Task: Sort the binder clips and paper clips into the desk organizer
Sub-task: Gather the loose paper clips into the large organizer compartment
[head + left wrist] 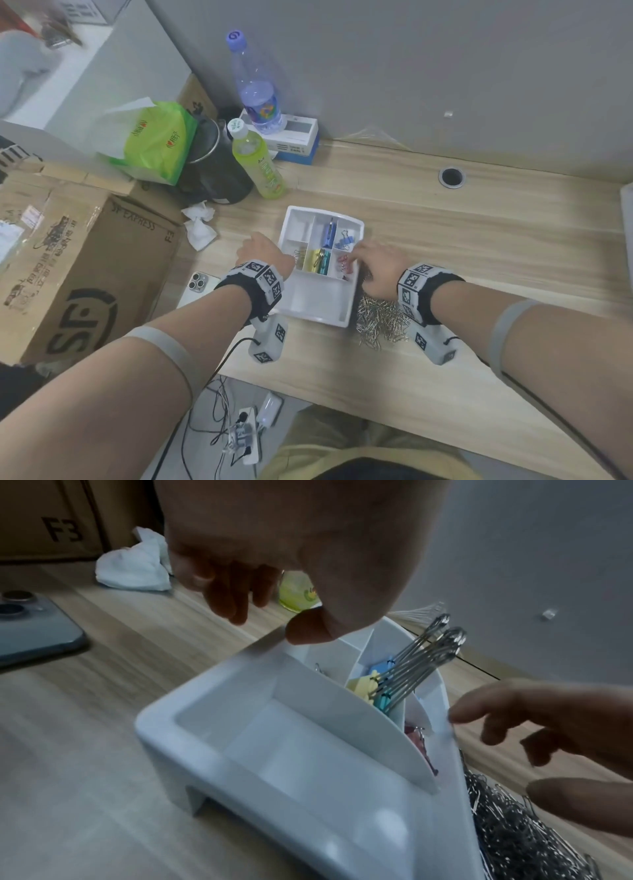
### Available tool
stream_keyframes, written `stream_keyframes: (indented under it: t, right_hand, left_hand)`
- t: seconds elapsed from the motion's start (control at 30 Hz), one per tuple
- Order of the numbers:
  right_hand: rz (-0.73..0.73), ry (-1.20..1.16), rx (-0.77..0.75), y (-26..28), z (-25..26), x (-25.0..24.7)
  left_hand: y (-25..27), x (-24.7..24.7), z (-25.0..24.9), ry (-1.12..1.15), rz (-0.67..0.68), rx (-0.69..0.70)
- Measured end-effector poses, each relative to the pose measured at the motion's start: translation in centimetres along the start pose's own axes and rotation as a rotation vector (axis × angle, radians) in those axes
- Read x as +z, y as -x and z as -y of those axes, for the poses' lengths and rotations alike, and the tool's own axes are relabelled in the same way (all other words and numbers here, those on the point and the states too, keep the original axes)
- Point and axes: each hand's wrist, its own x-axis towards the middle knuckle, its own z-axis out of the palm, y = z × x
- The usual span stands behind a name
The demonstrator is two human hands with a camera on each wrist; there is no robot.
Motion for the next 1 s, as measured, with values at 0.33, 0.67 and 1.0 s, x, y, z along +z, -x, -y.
stream_keyframes:
  t: [0.33,0.67,1.0]
  right_hand:
    - [0.014,0.107,0.372,3.4,-2.9,2.9]
    - [-0.053,0.058,0.326,2.5,-1.8,5.8]
    - [-0.135,-0.151,0.316,2.6,-2.2,5.9]
  left_hand:
    - [0.6,0.9,0.0,-0.028,0.165,0.080]
    - [1.0,1.7,0.3,-0.019,0.168,0.155]
    - [1.1,1.8,-0.6,0.028,0.193,0.154]
